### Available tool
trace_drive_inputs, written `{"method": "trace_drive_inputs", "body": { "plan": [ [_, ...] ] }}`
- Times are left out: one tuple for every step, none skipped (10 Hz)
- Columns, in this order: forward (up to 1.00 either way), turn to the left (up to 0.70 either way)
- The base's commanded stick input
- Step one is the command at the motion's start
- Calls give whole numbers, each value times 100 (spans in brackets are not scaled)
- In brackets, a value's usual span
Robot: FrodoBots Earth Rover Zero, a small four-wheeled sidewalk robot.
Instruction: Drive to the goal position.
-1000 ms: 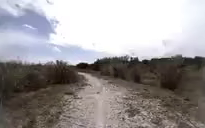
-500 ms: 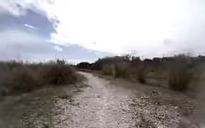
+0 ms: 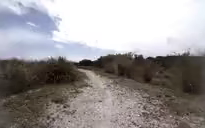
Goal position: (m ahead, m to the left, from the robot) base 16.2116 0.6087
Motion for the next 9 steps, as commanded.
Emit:
{"method": "trace_drive_inputs", "body": {
  "plan": [
    [70,0],
    [70,0],
    [70,0],
    [70,0],
    [70,0],
    [70,0],
    [70,0],
    [70,0],
    [70,0]
  ]
}}
